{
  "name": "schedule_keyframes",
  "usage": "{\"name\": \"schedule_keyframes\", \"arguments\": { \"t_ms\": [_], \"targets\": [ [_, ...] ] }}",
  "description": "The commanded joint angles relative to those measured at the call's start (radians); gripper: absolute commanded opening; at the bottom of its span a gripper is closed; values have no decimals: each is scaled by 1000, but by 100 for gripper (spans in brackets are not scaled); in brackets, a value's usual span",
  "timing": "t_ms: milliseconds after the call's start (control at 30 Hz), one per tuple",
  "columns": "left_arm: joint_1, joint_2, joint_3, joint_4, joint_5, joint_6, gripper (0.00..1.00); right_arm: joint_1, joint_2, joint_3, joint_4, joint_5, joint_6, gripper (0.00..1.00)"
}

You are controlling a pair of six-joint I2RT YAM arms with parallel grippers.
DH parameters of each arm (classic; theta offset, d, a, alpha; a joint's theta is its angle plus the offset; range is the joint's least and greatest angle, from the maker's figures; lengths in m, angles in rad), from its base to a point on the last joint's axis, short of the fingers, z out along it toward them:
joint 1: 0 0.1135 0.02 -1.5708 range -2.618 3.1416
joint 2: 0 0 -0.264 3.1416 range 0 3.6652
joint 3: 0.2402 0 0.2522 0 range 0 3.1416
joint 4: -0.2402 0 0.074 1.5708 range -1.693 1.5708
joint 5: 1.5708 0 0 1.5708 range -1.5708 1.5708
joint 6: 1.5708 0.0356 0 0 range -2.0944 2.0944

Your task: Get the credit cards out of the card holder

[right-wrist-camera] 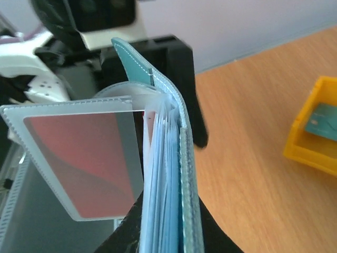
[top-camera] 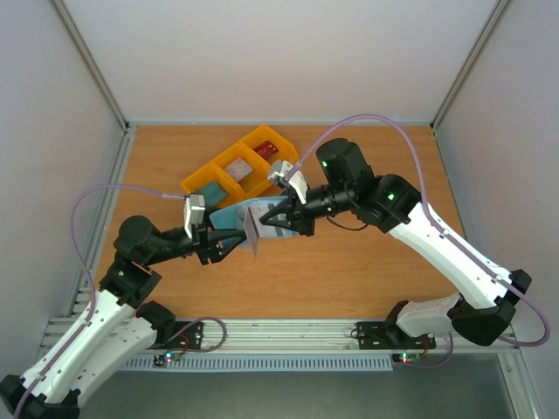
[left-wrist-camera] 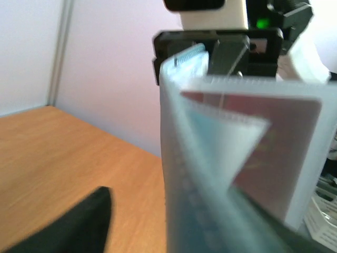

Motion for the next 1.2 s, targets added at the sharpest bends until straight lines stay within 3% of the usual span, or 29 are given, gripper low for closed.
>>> {"name": "schedule_keyframes", "arguments": {
  "t_ms": [0,67,200,267,300,400,533,600,700,767,933,1033,1167],
  "targets": [
    [13,-30,1,-24,-172,-15,82,-10,-27,21,-85,223,71,1],
    [23,-43,4,-80,-240,19,90,-16,-25,60,-178,494,90,1],
    [29,-58,9,-161,-347,119,88,-17,81,166,-470,1274,177,1],
    [29,-53,10,-175,-358,148,83,-17,163,223,-585,1430,214,1],
    [29,-47,10,-175,-338,155,78,-17,196,253,-621,1432,233,1],
    [30,-32,8,-135,-234,145,66,-17,241,291,-594,1264,247,1],
    [15,-8,1,-33,-105,86,52,-14,232,282,-445,918,299,1],
    [-11,9,5,-9,-72,85,46,2,244,287,-393,830,324,1],
    [-68,46,17,17,-68,113,43,35,277,311,-343,689,318,1],
    [-81,59,37,-16,-121,135,51,45,292,329,-339,574,270,1],
    [-23,20,74,-237,-553,242,80,45,211,257,-306,473,178,1],
    [0,15,57,-272,-526,240,90,46,168,222,-260,318,141,1],
    [4,18,23,-258,-424,128,97,45,107,192,-209,163,94,1]
  ]
}}
